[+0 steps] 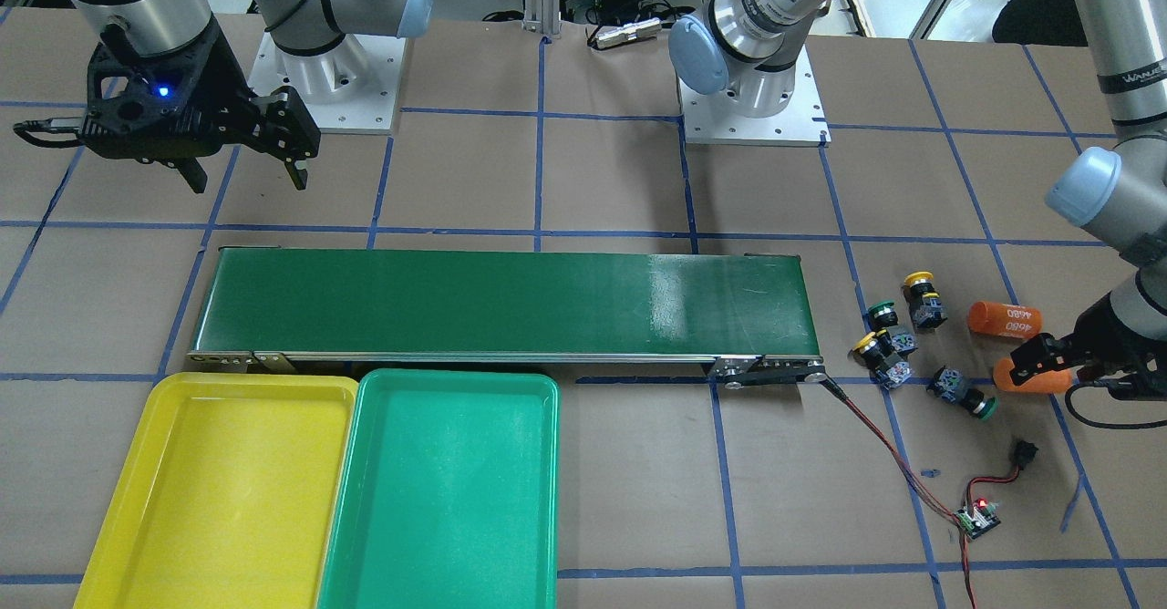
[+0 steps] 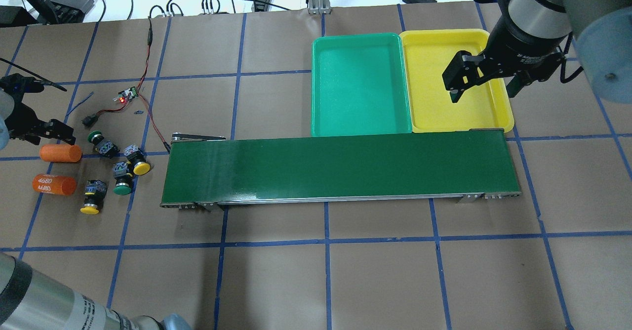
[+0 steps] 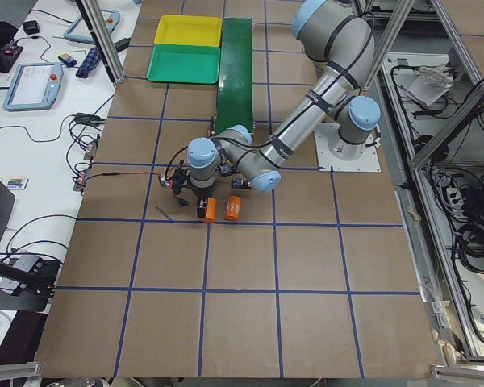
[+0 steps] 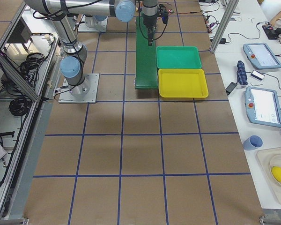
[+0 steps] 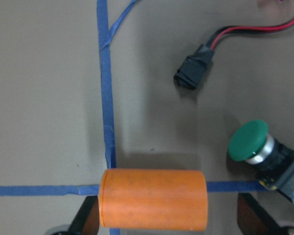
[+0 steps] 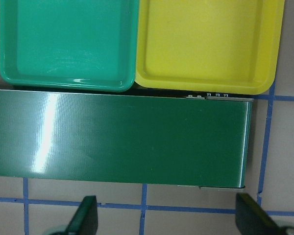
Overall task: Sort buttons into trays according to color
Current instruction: 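Carry the orange cylinder onto the belt while the right gripper lowers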
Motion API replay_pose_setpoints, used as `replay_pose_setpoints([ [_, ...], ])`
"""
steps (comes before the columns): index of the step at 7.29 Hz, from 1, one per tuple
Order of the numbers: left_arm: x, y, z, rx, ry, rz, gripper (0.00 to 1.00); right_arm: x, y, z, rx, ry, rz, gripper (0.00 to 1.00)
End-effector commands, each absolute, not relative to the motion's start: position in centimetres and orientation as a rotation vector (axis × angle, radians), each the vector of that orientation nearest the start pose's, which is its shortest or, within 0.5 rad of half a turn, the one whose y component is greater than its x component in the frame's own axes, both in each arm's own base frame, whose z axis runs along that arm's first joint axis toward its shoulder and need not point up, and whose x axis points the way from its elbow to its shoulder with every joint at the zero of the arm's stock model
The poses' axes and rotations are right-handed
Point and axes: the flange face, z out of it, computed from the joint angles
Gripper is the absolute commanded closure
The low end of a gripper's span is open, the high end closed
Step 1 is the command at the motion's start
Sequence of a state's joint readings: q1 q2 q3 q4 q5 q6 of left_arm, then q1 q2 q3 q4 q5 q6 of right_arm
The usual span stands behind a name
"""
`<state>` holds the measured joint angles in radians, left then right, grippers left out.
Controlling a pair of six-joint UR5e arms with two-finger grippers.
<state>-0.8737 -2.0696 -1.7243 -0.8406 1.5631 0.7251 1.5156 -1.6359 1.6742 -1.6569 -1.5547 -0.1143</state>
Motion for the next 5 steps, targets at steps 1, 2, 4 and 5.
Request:
replay_pose_setpoints([
  [1,29.86,-56.39,19.51,0.045,3.097,-0.084,0.0,10.87,-47.63,47.76,-0.094,3.128,-0.088,0.0],
  [2,29.94,-56.46,19.63,0.052,3.094,-0.086,0.0,10.85,-47.93,47.35,-0.094,3.128,-0.076,0.0],
  [4,29.89,-56.51,19.69,0.07,3.083,-0.075,0.0,10.87,-47.98,47.27,-0.094,3.126,-0.074,0.0],
  [5,29.86,-56.47,19.63,0.11,3.083,-0.072,0.0,10.85,-47.98,47.27,-0.094,3.128,-0.074,0.0],
])
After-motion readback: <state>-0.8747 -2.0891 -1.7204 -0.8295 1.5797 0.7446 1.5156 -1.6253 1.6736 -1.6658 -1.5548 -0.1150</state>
